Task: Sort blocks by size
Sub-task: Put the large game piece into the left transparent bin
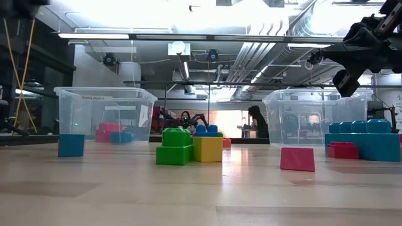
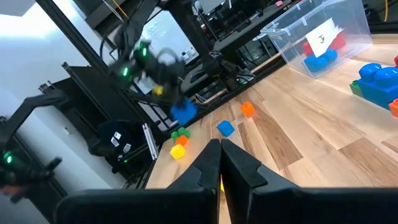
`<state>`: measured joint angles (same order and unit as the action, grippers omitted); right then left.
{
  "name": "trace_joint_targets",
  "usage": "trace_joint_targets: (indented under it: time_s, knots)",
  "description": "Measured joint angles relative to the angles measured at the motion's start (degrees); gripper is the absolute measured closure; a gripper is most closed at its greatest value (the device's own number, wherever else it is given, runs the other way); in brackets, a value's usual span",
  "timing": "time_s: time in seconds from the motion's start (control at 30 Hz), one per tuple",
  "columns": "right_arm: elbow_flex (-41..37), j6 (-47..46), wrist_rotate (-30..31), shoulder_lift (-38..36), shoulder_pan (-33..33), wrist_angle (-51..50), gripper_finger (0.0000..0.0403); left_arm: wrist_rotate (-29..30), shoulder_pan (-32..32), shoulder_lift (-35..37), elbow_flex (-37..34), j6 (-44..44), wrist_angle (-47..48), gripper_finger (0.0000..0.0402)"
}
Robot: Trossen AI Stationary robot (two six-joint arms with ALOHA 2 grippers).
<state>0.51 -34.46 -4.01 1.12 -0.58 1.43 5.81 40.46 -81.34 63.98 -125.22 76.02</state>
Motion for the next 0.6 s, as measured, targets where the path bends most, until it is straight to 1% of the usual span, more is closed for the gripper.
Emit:
trace_joint_targets:
  time_s: [0.1,0.17,0.23,0.3,0.37,0.4,0.47,0.6]
  knots:
    - [0.0,0.0,0.0,0.0,0.0,0.0,0.0398,8.7,-3.9,6.6,0.0,2.5,6.6,0.0331]
    - [0.0,0.0,0.0,0.0,0.0,0.0,0.0398,16.8,-8.3,11.0,0.0,6.5,8.3,0.0331]
    - [0.0,0.0,0.0,0.0,0.0,0.0,0.0398,23.9,-14.4,14.7,0.0,13.1,7.5,0.0331]
    - [0.0,0.0,0.0,0.0,0.0,0.0,0.0398,28.4,-21.5,17.5,0.0,22.7,4.6,0.0331]
    - [0.0,0.0,0.0,0.0,0.0,0.0,0.0398,30.7,-29.3,19.6,0.0,34.3,1.0,0.0331]
    - [0.0,0.0,0.0,0.0,0.0,0.0,0.0398,30.9,-33.2,20.3,0.0,40.7,-0.8,0.0331]
    - [0.0,0.0,0.0,0.0,0.0,0.0,0.0398,30.4,-41.9,21.3,0.1,52.8,-3.3,0.0331]
    - [0.0,0.0,0.0,0.0,0.0,0.0,0.0398,28.0,-59.3,21.9,0.1,72.9,-6.8,0.0331]
